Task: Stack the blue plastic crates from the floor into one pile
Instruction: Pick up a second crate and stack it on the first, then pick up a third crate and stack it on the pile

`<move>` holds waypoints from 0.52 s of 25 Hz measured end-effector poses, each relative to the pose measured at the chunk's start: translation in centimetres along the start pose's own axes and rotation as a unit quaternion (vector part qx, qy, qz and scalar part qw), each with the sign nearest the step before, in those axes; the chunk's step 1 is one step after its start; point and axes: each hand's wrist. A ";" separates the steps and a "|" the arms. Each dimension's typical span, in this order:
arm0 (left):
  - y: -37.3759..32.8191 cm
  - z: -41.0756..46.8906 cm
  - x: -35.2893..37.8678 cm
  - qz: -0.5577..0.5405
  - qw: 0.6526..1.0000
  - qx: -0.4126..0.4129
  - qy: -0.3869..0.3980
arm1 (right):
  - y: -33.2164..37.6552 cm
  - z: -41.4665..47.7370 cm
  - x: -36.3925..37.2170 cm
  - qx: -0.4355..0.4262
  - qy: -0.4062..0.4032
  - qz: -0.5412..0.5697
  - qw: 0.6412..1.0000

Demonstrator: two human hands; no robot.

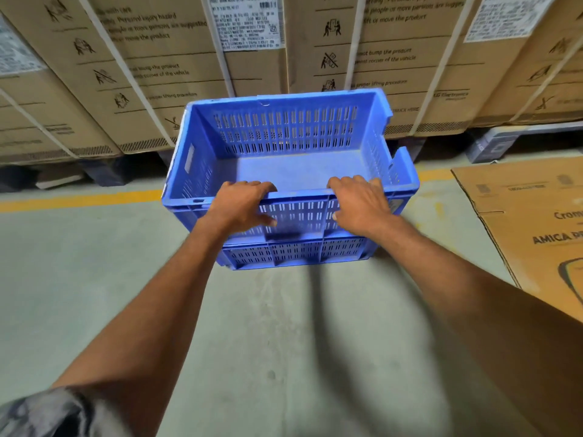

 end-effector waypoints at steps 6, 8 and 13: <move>-8.3 -7.9 -9.3 -0.220 0.972 -0.074 -0.041 | -4.1 -9.4 -9.7 0.087 -0.024 0.191 0.978; -12.1 -10.1 -14.7 -0.291 0.950 -0.081 -0.083 | -5.3 -13.8 -14.6 0.133 -0.050 0.262 0.954; -23.8 -14.8 -27.7 -0.294 0.950 -0.011 -0.102 | -7.7 -27.0 -24.6 0.189 -0.088 0.339 0.917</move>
Point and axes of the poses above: each hand's wrist, its own z-axis towards the middle knuckle, its own x-axis out of the palm, y = z × x, and after that the axes turned 8 degrees about x, right-handed
